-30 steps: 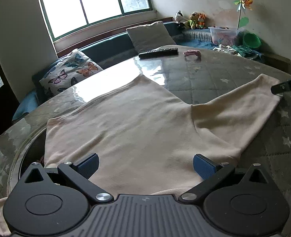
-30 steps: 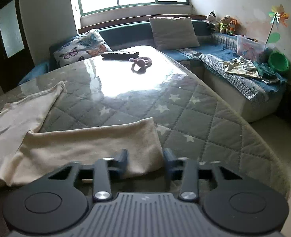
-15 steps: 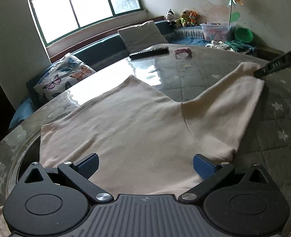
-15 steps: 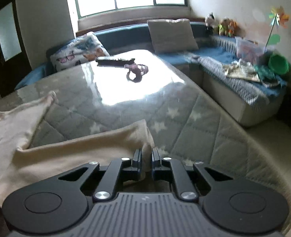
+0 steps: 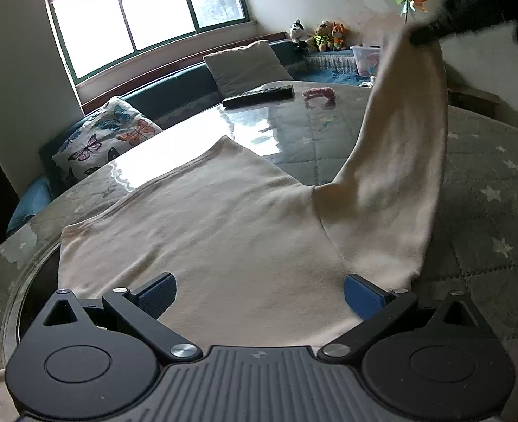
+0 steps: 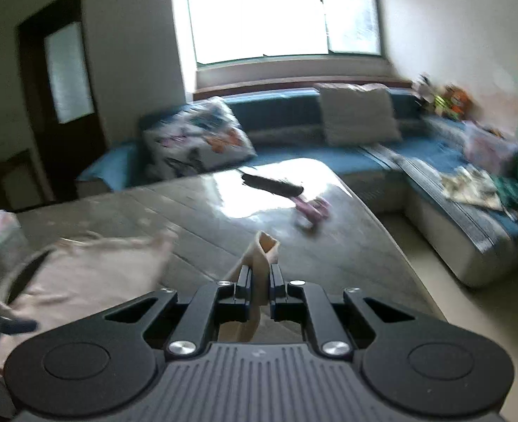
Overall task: Fold clothes
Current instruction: 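Grasp a sleeve with the right gripper and fold it across the shirt body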
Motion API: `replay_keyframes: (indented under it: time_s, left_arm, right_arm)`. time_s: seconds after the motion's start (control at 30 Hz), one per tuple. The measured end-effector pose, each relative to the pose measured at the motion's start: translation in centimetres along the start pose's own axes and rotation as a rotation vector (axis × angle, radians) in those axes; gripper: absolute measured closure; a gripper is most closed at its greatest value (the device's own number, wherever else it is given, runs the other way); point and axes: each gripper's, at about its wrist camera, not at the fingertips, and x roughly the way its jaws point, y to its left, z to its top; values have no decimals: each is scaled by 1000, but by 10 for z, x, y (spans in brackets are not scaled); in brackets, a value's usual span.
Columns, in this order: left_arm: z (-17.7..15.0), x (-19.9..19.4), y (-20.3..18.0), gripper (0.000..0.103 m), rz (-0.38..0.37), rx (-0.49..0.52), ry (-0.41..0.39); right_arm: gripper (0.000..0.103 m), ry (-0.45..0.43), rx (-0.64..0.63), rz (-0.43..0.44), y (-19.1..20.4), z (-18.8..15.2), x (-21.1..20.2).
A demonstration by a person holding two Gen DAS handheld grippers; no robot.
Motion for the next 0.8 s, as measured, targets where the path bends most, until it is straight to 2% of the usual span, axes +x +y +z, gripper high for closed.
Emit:
replay_keyframes:
  time_s: [0.17, 0.4, 0.63, 0.8]
  left_arm:
    - [-6, -11, 11, 0, 10, -34, -24]
    - [-20, -29, 37, 0, 50, -107, -55]
    - [-42, -48, 63, 0, 90, -185, -73]
    - [-58, -58, 77, 0, 99, -229, -80]
  right_arm:
    - [95, -35, -107, 116, 52, 29, -13]
    - [95, -32, -245, 239, 129, 41, -8]
    - [95, 23, -343, 314, 195, 30, 13]
    - [95, 81, -382, 345, 235, 8, 24]
